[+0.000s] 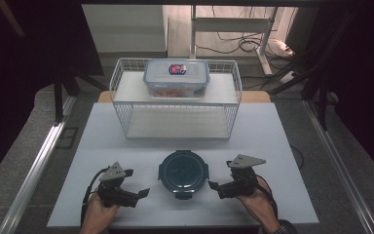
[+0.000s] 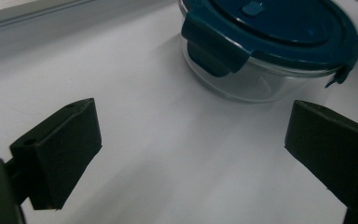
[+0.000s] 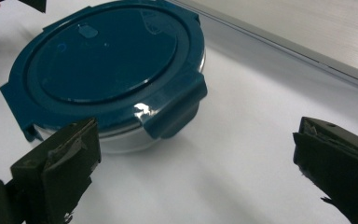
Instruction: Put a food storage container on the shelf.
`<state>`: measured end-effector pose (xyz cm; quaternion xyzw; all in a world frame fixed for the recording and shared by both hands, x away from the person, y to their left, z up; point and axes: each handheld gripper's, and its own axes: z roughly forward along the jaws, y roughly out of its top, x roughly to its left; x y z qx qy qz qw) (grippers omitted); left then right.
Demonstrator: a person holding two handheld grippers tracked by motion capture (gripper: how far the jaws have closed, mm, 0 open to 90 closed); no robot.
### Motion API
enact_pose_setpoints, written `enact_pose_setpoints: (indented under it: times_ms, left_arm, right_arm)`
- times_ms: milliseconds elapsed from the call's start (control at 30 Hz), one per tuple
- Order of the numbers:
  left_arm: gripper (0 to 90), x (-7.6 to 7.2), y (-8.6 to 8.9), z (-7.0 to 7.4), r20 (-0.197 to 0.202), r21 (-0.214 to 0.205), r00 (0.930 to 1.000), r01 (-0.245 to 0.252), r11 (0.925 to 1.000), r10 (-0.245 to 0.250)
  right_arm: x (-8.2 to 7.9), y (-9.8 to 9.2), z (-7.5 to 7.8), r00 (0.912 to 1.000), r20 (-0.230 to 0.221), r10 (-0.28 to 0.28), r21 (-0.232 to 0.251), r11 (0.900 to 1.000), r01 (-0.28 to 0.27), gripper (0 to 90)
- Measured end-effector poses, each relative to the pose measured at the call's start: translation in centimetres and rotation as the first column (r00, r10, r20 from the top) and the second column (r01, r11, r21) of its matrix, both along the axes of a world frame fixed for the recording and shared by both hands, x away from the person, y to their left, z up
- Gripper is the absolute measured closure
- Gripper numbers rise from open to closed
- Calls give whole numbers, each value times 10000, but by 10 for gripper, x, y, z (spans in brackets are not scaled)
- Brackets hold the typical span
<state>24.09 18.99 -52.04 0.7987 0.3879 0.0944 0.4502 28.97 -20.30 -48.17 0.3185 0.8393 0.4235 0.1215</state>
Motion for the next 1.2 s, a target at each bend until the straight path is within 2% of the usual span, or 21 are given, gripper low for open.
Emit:
enact_pose_setpoints:
  times_ms: [200,367,433,500,733,800,900,967,1000,1033,1067,1100,1167,1200]
  left_arm:
    - [16,9,-6,5,-115,-198,9997,232,9995,-234]
    - [35,22,-10,12,-426,-519,9985,311,9982,-334]
    - [36,28,-13,13,-527,-509,9979,361,9981,-388]
    - [36,34,-19,15,-648,-453,9969,422,9981,-451]
    - [52,58,-39,18,-1029,-338,9904,890,9955,-921]
    - [66,64,-41,16,-1231,-505,9871,964,9941,-1020]
    - [92,70,-39,8,-1831,-1058,9726,1254,9865,-1433]
    - [132,71,-34,3,-2246,-1628,9582,1424,9763,-1772]
    - [182,72,-32,1,-2482,-2003,9491,1455,9689,-1938]
    - [217,73,-31,-1,-2717,-2359,9371,1561,9592,-2193]
    - [273,74,-32,-3,-3014,-2807,9177,1742,9439,-2590]
    - [301,74,-34,-6,-3207,-2961,9062,1804,9380,-2755]
    - [293,74,-33,-7,-3278,-3116,9037,1718,9346,-2754]
    - [325,74,-31,-7,-3320,-3265,9013,1669,9303,-2783]
  right_arm:
    - [5,9,3,9999,-12,128,-67,9999,-128,9]
    - [10,15,3,9997,-175,143,-79,9999,-145,17]
    - [12,17,3,9994,-318,128,-108,9999,-131,12]
    - [15,18,3,9998,-218,11,-181,9998,-15,8]
    - [25,34,4,9962,-853,187,-402,9989,-222,12]
    - [29,39,3,9930,-1113,383,-344,9985,-423,45]
    - [37,43,0,9843,-1660,607,-118,9979,-635,88]
    - [40,42,-2,9699,-2322,735,308,9972,-681,129]
    - [41,41,-3,9625,-2584,826,487,9962,-724,168]
    - [42,38,-4,9524,-2890,970,685,9944,-805,193]
    - [43,36,-5,9396,-3235,1115,922,9920,-859,218]
    - [43,34,-7,9340,-3381,1155,1095,9905,-829,228]
    - [42,30,-8,9317,-3454,1127,1266,9893,-727,243]
    - [42,29,-8,9305,-3484,1127,1295,9890,-713,256]
